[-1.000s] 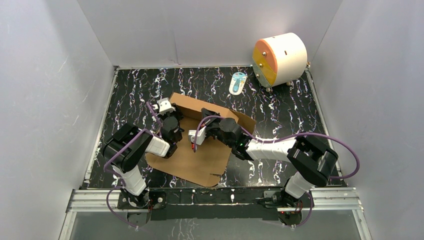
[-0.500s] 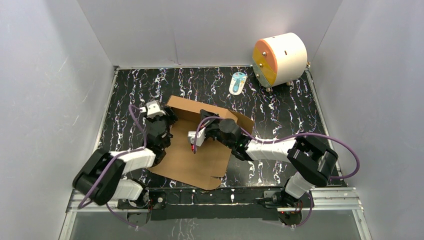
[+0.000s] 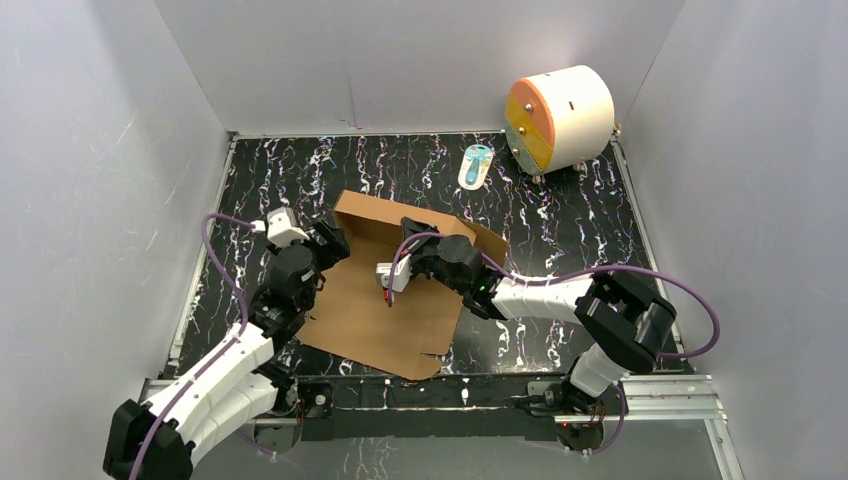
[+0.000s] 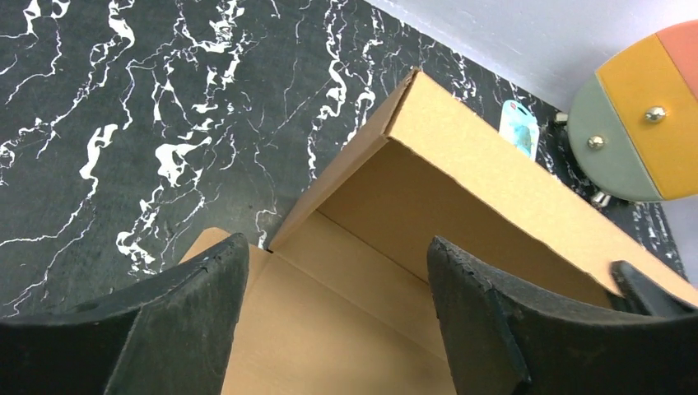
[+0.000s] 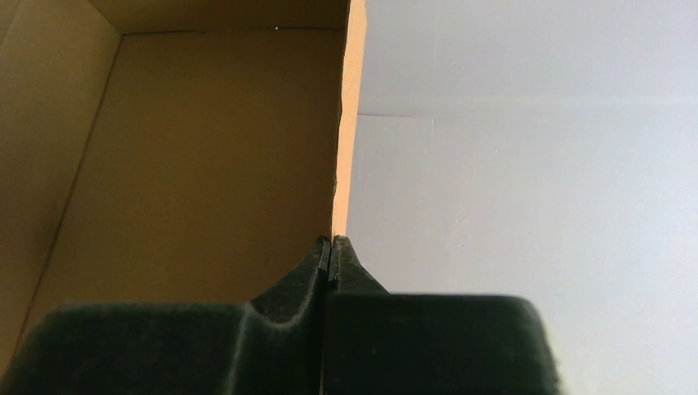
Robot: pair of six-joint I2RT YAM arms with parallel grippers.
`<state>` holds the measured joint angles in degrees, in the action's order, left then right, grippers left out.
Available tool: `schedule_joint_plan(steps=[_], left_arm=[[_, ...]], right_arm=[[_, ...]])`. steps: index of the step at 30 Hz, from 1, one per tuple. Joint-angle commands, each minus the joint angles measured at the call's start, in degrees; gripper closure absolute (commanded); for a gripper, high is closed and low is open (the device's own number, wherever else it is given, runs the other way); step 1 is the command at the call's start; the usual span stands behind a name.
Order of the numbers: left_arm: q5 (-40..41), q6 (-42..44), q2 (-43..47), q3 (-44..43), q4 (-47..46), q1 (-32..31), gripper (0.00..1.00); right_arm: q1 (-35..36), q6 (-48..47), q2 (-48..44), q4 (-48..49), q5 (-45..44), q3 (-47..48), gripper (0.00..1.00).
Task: Fold the paper box
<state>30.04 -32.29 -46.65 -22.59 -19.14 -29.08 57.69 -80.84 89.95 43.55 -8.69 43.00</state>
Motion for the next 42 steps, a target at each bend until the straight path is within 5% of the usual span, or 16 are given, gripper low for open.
schedule_joint_plan(steps=[1,11,18,25,31,42], left_arm=[[-2.33,-4.09,2.53,-10.16,19.47,0.61,0.21],[-12.04,0.00,-6.34,-27.91,34.57,7.10,0.14],[-38.67,-1.14,-15.49,-33.41,33.98,22.76,0.14],[-45.36,-0.28,-22.57,-39.00,35.26,24.44,0.15],[-49.45,-0.44,-26.92,-41.79,33.78,24.69,0.15],[-60.99,-3.47,-29.37,-40.37,28.45,24.62,0.17]], right_arm=[[-0.56,-0.61,0.13,-0.80,1.13,2.90,1.00],[-0.56,4.03,-7.20,-9.97,2.38,3.89,0.82],[-0.56,17.99,-15.75,-21.00,6.53,5.86,0.58],[-0.56,39.46,-21.73,-29.85,-4.27,9.38,0.39],[-0.61,55.95,-26.82,-42.28,-4.44,12.92,0.25],[-0.57,64.87,-31.84,-49.60,-7.30,11.61,0.22]])
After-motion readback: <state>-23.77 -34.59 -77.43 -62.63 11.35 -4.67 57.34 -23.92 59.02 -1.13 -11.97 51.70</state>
